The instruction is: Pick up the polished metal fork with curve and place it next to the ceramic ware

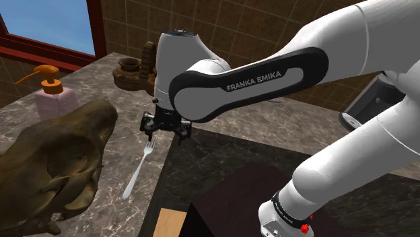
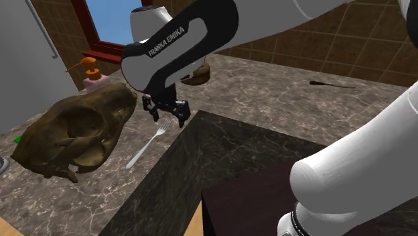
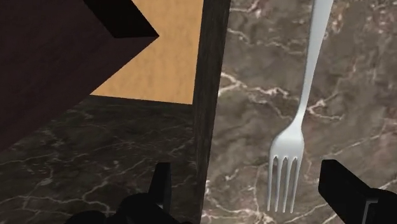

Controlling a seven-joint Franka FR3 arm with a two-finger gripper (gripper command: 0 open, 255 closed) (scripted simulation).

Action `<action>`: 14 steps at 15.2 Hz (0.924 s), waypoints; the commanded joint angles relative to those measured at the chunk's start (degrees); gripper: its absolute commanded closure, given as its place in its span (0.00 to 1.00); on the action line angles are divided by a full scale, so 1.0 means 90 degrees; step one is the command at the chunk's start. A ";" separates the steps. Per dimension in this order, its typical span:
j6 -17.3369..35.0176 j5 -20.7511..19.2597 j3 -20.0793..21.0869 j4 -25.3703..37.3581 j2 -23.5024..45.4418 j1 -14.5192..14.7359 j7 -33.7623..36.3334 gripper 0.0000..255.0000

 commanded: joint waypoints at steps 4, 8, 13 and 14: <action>0.0219 -0.2187 0.0518 0.1014 0.1978 -0.0147 0.2517 0.00; 0.0492 -0.2508 0.0338 0.0904 0.2261 0.0020 0.2737 0.00; 0.0721 -0.2828 0.0210 0.0828 0.2533 0.0125 0.2953 0.00; 0.0720 -0.2828 0.0210 0.0828 0.2533 0.0126 0.2953 0.00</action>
